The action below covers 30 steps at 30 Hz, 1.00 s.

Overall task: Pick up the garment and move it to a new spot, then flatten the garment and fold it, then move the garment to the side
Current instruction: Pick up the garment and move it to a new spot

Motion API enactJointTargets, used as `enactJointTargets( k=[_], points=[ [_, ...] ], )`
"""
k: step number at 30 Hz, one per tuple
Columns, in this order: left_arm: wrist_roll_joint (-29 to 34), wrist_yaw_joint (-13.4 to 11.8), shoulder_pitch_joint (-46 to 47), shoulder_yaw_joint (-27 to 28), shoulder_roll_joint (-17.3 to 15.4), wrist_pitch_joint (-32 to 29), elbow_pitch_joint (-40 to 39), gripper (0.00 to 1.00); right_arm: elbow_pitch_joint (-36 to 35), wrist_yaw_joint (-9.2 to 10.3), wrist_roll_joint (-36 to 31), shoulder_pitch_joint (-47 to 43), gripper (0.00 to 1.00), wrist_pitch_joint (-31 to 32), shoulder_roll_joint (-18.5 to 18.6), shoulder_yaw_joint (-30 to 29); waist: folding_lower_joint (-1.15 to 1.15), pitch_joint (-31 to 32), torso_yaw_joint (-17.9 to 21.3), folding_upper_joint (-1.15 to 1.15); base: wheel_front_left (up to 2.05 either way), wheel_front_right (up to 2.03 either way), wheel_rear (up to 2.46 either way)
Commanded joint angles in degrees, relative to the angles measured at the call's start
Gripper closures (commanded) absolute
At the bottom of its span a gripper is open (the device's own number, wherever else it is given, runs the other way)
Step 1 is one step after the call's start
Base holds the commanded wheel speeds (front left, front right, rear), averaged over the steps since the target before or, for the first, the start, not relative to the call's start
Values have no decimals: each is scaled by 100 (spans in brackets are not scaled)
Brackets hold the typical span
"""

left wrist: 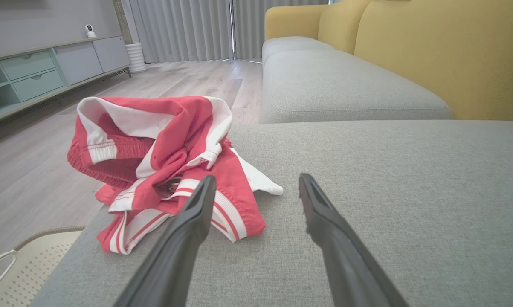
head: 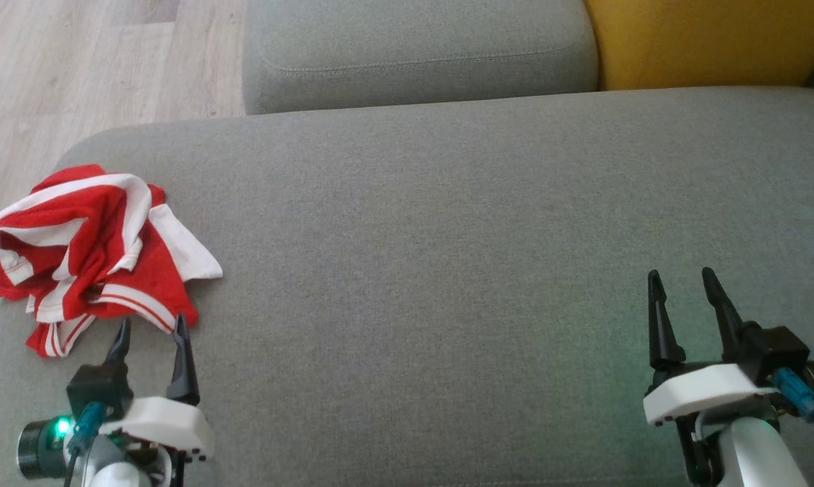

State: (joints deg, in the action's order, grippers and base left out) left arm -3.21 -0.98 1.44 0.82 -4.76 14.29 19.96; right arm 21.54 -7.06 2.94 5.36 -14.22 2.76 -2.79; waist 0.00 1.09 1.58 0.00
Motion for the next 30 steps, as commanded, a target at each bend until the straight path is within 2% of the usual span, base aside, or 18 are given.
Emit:
enactJointTargets(
  k=[1, 13, 30],
  points=[
    [-9, 2, 305, 220, -55, 71, -152, 0, -134, -43, -37, 257, 0, -78, 15, 149, 0, -3, -5, 0, 0, 0, 0],
    [28, 30, 356, 240, 12, 71, -137, 0, -143, -43, -9, 293, 0, -78, 12, 269, 0, -25, -140, 0, 0, 0, 0],
    [26, 27, 480, 388, -48, 71, -169, 0, -154, -43, 282, 284, 0, -78, 12, 530, 0, -29, -1418, 0, 0, 0, 0]
  ],
)
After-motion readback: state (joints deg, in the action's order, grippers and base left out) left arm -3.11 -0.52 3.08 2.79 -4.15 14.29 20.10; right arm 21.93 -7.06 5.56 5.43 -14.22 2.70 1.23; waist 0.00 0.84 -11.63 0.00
